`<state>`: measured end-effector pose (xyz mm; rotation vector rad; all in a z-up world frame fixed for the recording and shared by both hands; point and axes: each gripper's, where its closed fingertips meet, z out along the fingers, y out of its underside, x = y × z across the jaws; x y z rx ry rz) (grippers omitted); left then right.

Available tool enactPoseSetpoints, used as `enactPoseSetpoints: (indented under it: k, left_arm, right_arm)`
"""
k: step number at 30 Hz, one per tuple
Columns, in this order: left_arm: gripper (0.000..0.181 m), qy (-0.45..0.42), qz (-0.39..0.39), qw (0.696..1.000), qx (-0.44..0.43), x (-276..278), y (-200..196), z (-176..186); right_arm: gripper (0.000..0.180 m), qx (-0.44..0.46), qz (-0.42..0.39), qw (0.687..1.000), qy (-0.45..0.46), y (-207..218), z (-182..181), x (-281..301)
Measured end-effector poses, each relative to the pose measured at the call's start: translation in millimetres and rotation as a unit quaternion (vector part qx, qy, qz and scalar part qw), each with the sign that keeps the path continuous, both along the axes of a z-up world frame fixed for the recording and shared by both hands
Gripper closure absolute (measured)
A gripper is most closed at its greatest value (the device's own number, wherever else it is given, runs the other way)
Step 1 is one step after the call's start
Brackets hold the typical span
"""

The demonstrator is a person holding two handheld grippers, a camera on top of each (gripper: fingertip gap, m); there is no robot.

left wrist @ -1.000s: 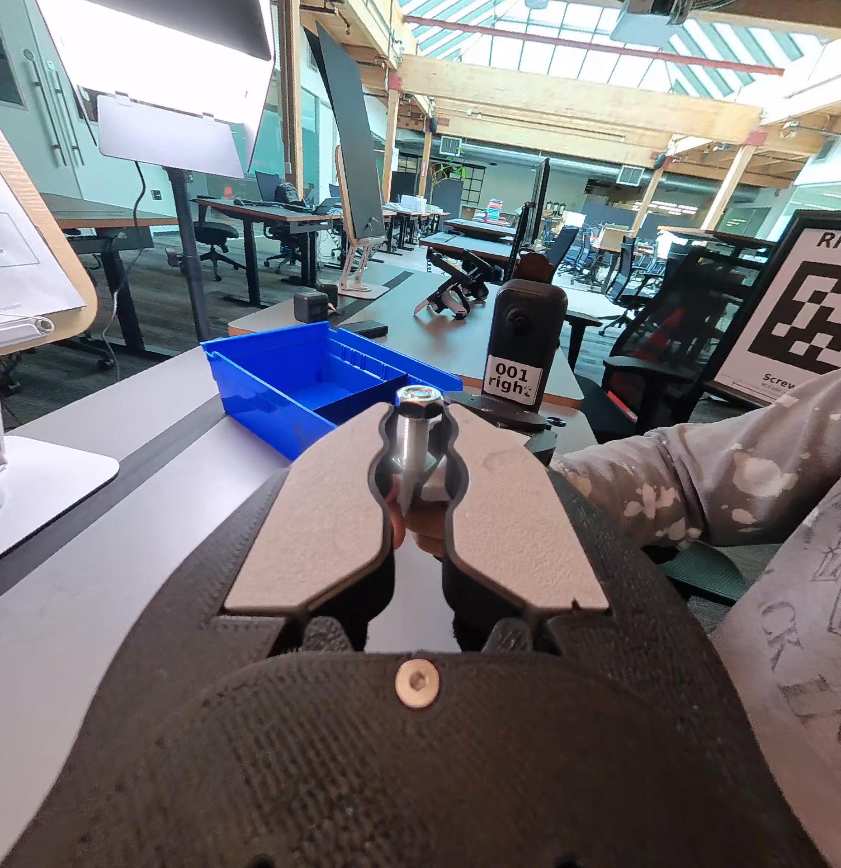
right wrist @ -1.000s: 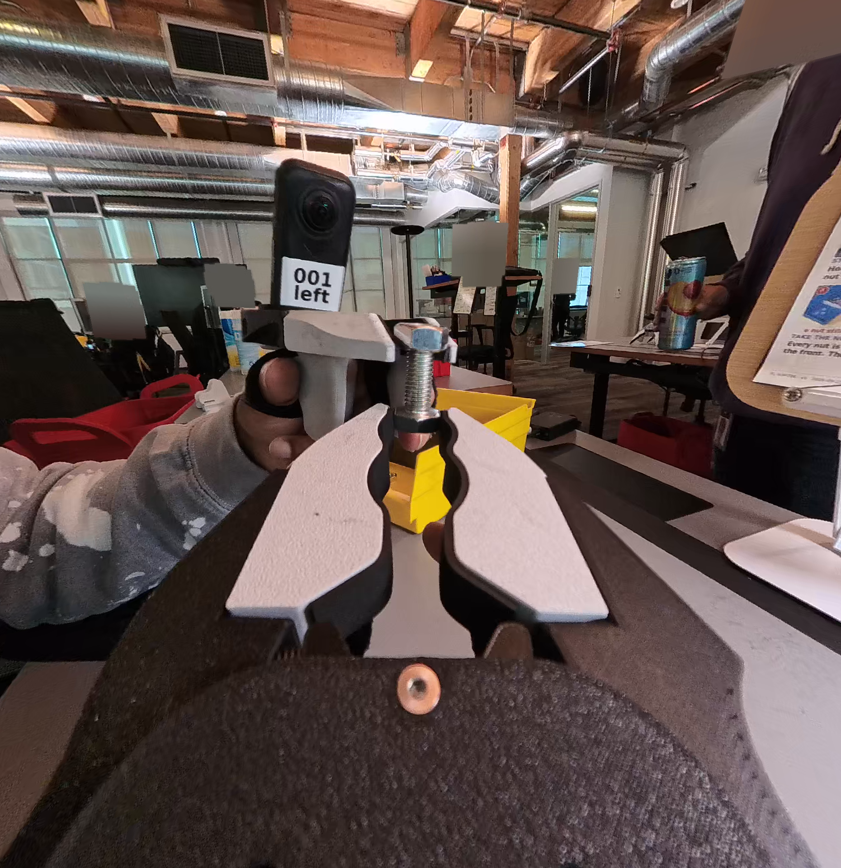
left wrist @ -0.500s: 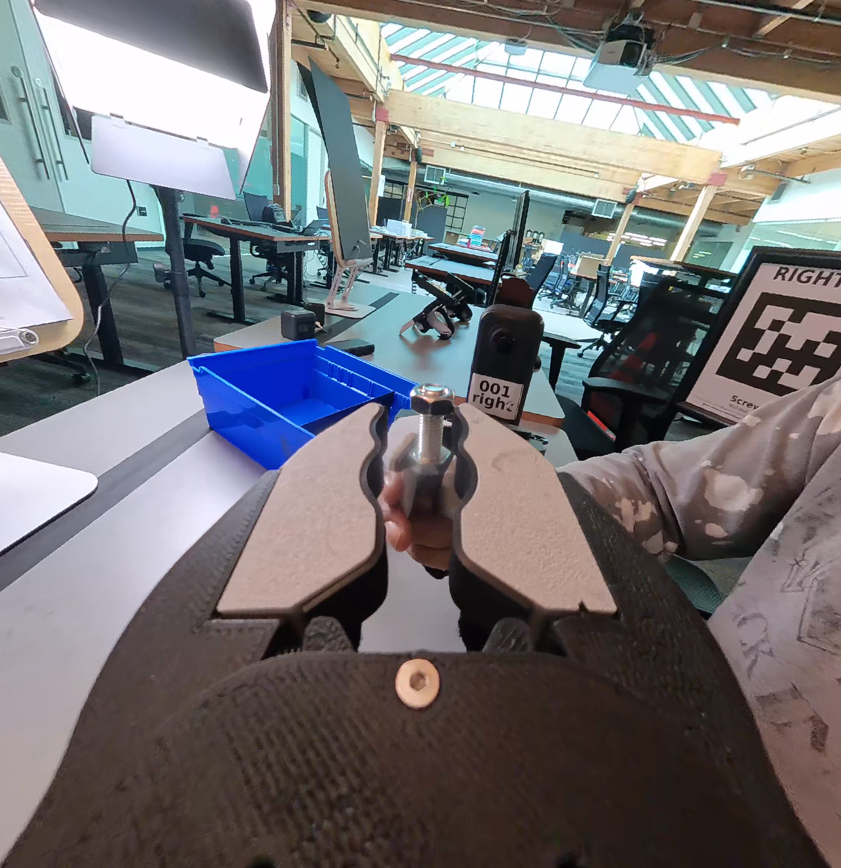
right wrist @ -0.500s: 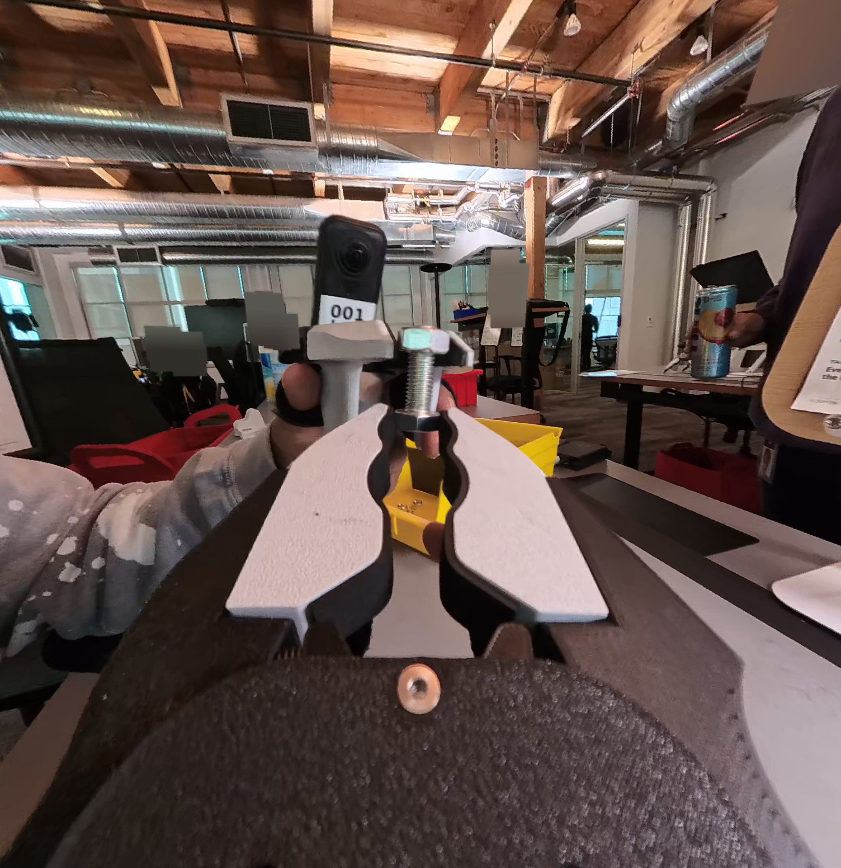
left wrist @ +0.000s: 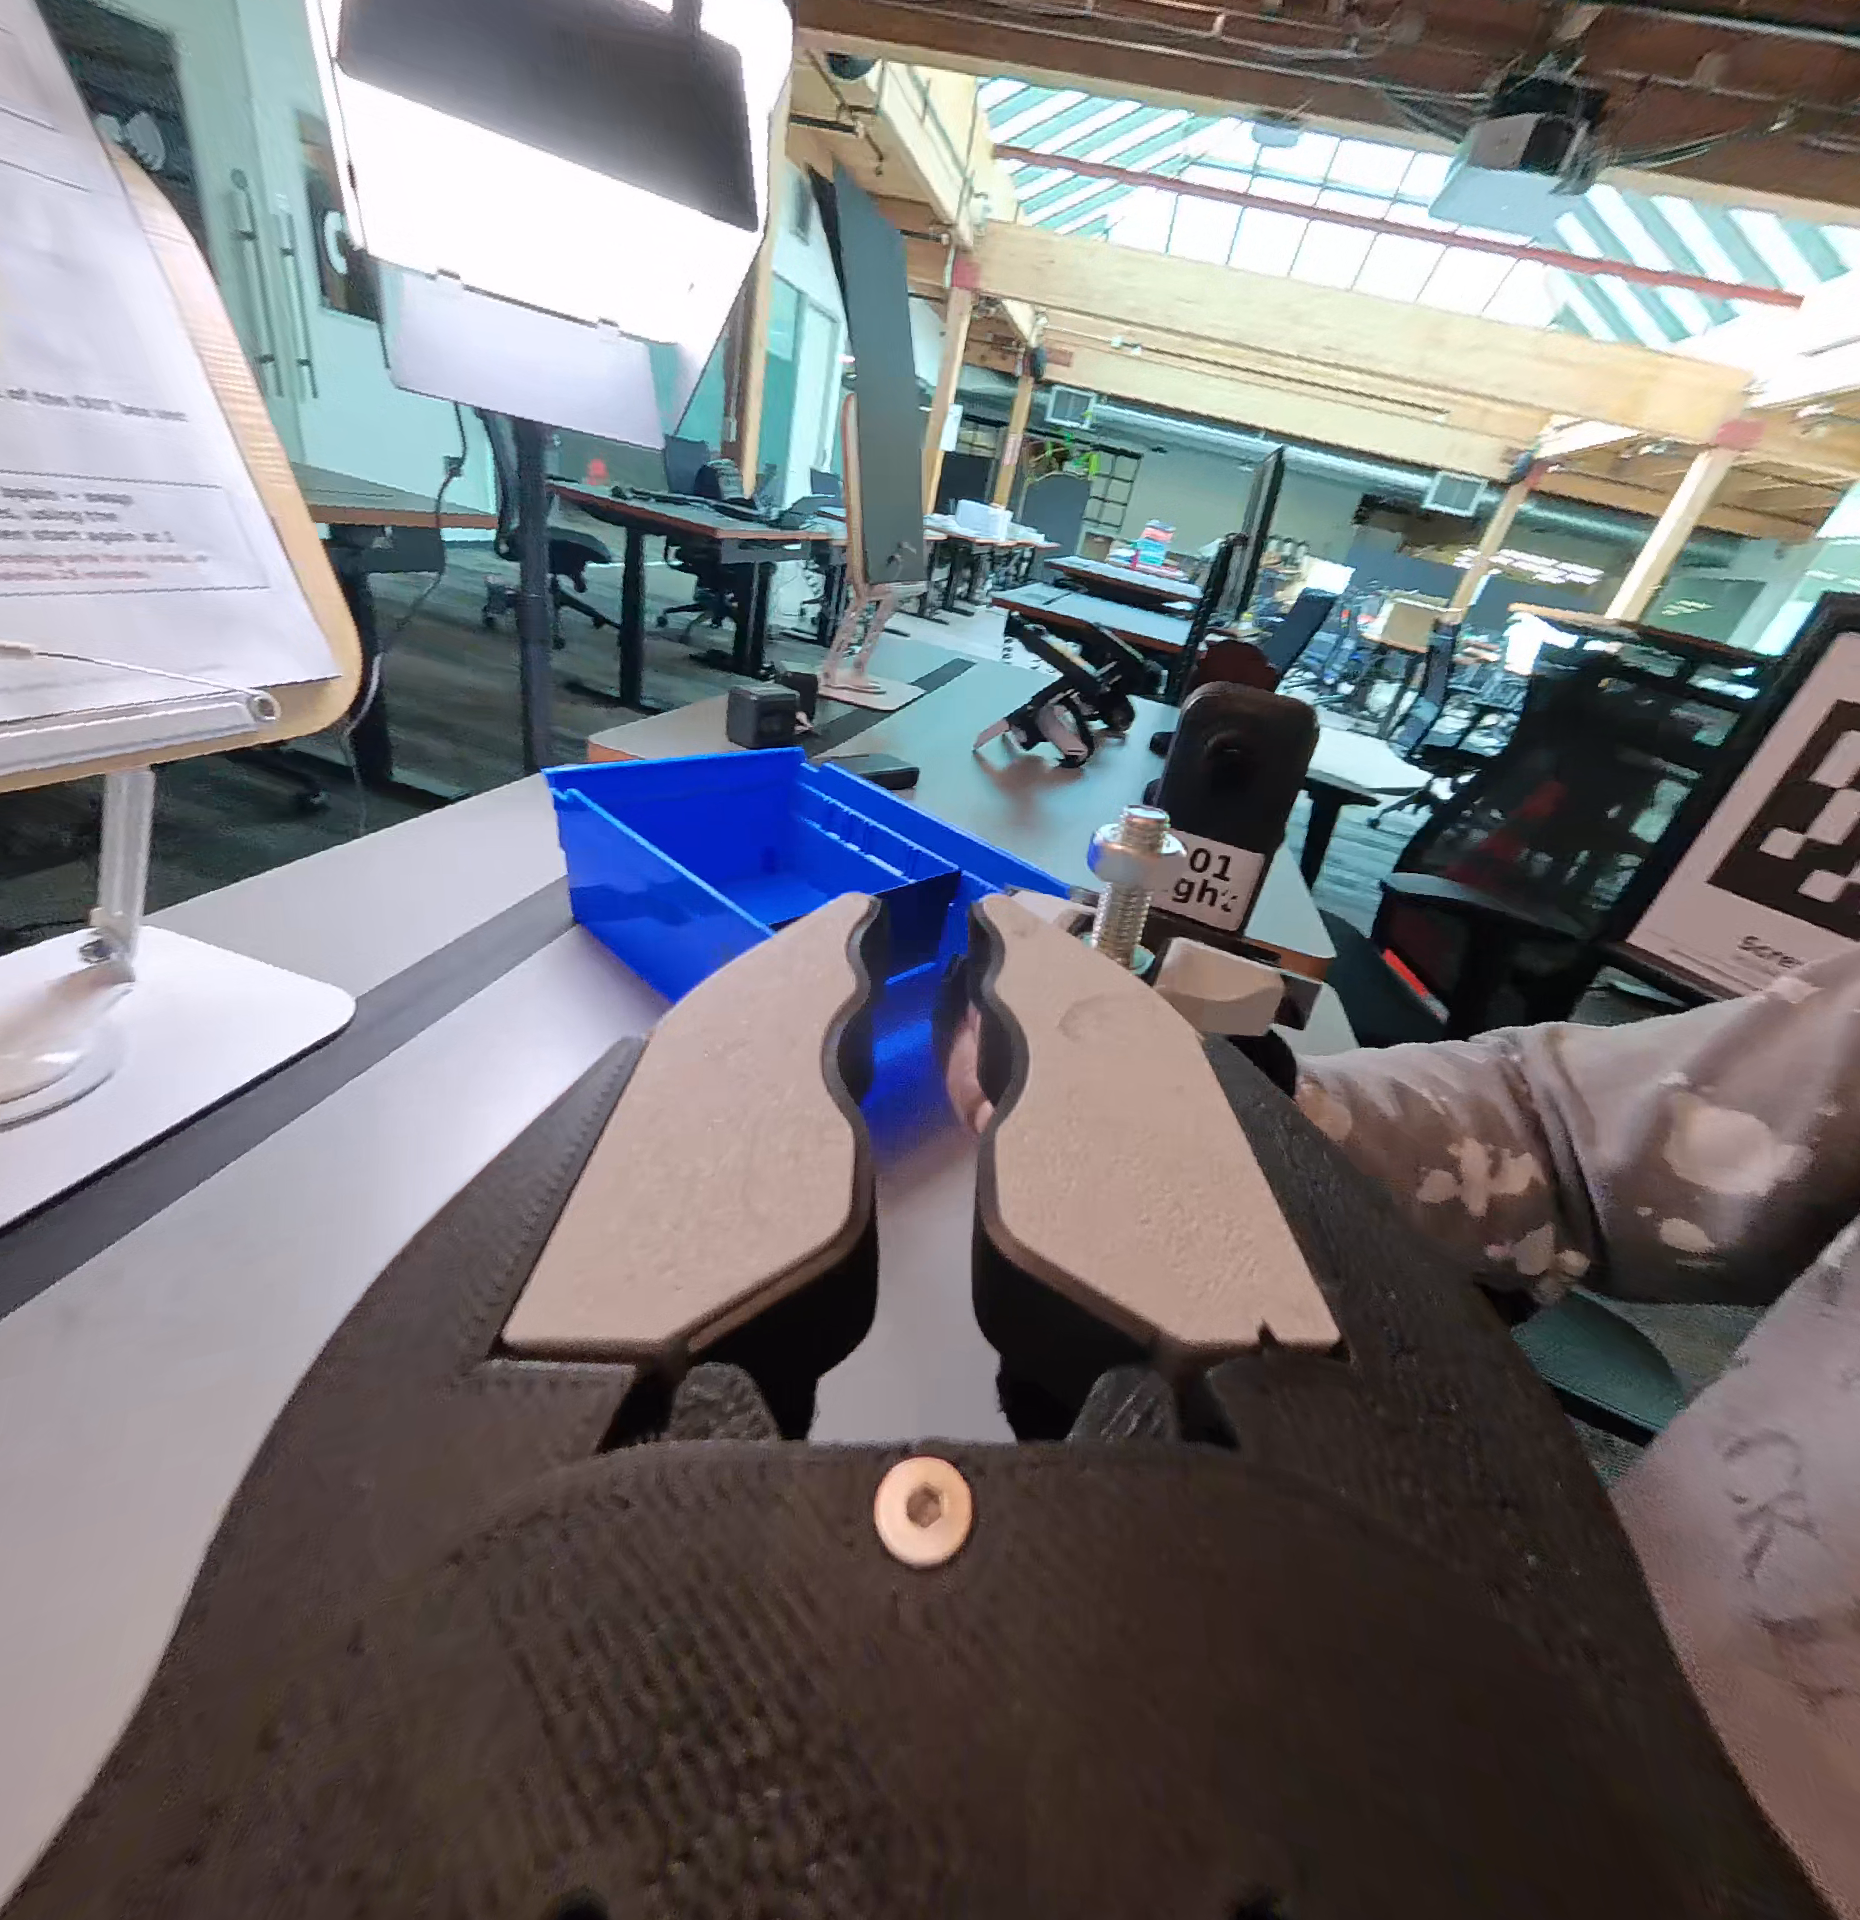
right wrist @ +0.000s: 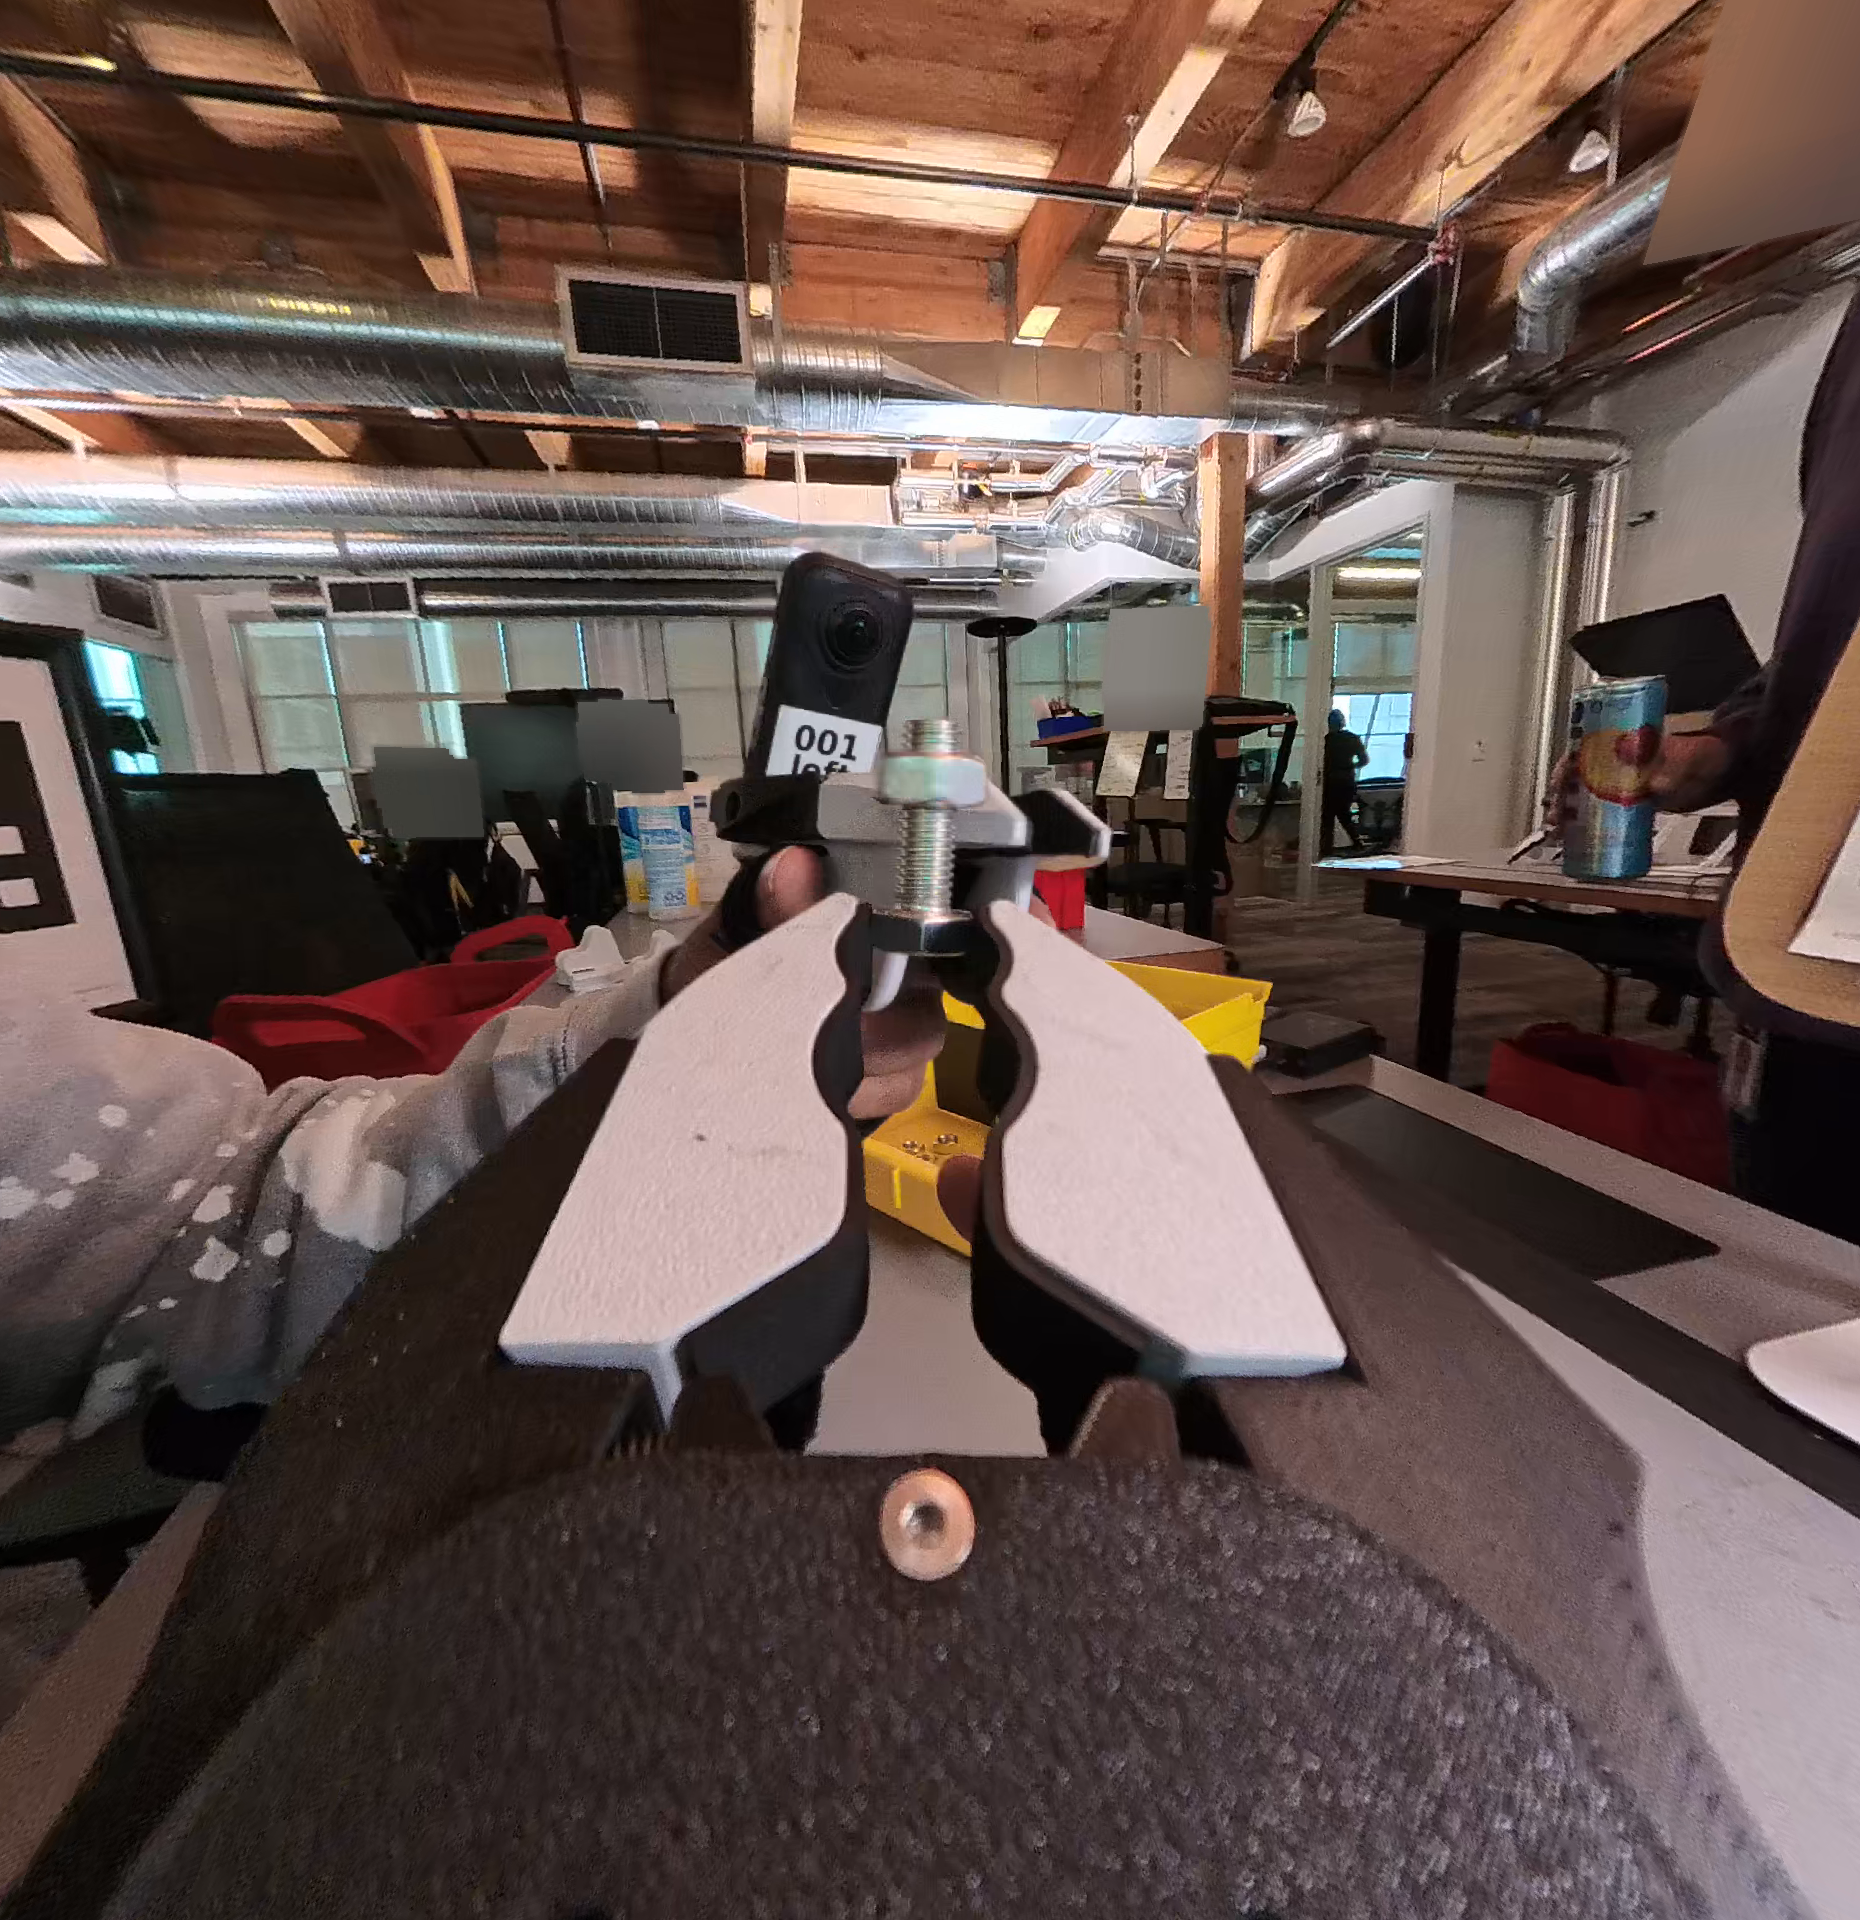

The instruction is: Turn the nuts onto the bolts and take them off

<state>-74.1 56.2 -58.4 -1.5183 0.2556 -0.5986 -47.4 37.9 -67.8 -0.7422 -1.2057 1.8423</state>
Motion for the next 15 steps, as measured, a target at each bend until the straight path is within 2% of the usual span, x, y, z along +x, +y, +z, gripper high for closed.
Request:
enactPoseSetpoints:
  k: [5,8,9,10,11,15]
  left_arm:
    - [0.153,0.001,-0.051,0.999,0.007,23.1,-6.6,4.6]
    - [0.154,-0.001,-0.044,0.999,0.001,21.6,-2.4,1.0]
    - [0.171,-0.007,-0.012,1.000,-0.009,10.1,1.6,-0.6]
    - [0.170,0.000,0.020,1.000,-0.008,-2.3,4.4,-2.6]
    - [0.169,0.003,0.021,1.000,0.000,-6.0,2.5,-2.1]
    - [0.157,-0.019,-0.028,0.999,0.007,6.5,-3.3,3.0]
  right_arm:
    - [0.162,-0.004,-0.019,1.000,-0.018,4.8,-7.8,-7.4]
    - [0.162,-0.012,-0.017,1.000,-0.015,4.4,-7.3,-7.0]
    - [0.162,-0.015,-0.002,1.000,-0.005,3.1,-4.4,-3.4]
    - [0.162,-0.015,0.004,1.000,-0.003,2.5,-2.5,-1.4]
    - [0.162,-0.010,-0.002,1.000,-0.002,3.0,-1.2,-1.3]
    - [0.162,-0.017,-0.016,1.000,-0.011,9.5,-3.3,-4.0]
